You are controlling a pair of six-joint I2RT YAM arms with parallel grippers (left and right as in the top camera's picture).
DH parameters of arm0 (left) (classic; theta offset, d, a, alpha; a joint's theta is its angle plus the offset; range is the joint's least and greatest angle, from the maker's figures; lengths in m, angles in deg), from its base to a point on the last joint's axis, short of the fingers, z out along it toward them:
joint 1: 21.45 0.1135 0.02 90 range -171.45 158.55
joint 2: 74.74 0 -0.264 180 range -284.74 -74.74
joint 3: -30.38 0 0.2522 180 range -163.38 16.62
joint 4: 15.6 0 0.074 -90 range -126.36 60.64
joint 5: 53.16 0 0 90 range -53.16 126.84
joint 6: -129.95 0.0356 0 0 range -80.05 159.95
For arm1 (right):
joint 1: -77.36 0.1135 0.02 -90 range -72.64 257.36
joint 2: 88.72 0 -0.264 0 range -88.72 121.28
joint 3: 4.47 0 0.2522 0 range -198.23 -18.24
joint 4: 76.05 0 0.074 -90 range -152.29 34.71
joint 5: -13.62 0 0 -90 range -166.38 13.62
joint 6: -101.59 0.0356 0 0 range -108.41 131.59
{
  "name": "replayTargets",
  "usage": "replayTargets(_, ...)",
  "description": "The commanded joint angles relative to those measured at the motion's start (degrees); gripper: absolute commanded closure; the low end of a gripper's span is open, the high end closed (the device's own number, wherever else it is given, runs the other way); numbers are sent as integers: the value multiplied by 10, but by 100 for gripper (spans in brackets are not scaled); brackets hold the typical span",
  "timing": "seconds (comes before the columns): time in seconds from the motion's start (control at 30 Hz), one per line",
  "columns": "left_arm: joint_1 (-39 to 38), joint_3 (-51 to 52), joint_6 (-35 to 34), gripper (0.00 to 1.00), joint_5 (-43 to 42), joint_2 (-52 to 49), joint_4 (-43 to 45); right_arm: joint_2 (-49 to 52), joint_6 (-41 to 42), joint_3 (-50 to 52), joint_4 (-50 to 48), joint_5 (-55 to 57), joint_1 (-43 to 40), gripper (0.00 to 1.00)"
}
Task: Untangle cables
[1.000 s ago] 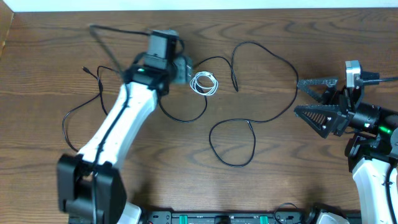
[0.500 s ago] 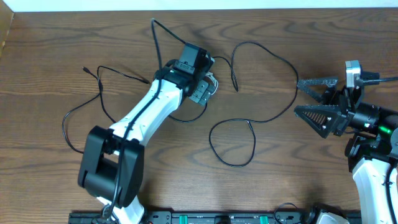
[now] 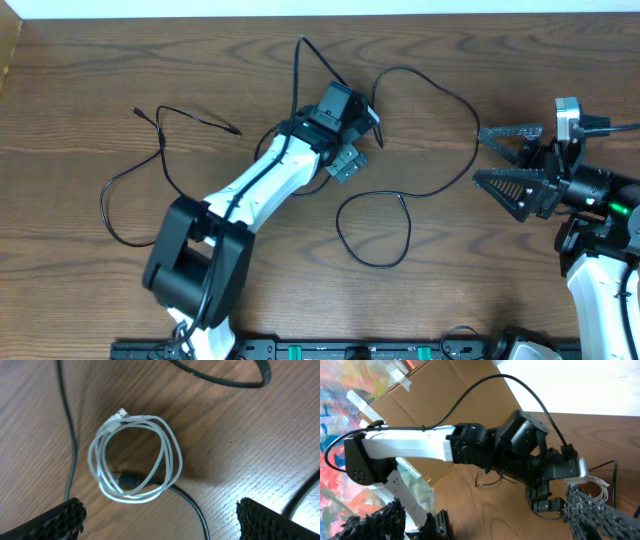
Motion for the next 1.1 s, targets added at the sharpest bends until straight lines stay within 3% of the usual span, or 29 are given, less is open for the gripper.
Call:
replayTargets(0.0, 2, 0, 10, 3, 5, -39, 5, 0, -12, -5, -1, -8, -5, 1)
replayTargets(0.3, 3, 0, 40, 4, 5, -68, 20, 0, -12, -5, -1, -8, -5, 1)
replayTargets(0.37, 4, 0, 43, 10, 5, -71, 24, 0, -12, -5, -1, -8, -5, 1)
replayTargets(0.47, 4, 0, 43, 28, 5, -75, 29, 0, -12, -5, -1, -8, -5, 1)
replayTargets(0.57, 3, 0, 42, 30, 1, -81, 30, 0, -12, -5, -1, -8, -5, 1)
replayTargets(0.67, 3, 0, 42, 39, 1, -86, 31, 0, -12, -5, -1, -8, -5, 1)
replayTargets(1.07, 3, 0, 42, 41, 1, -110, 30, 0, -12, -5, -1, -8, -5, 1)
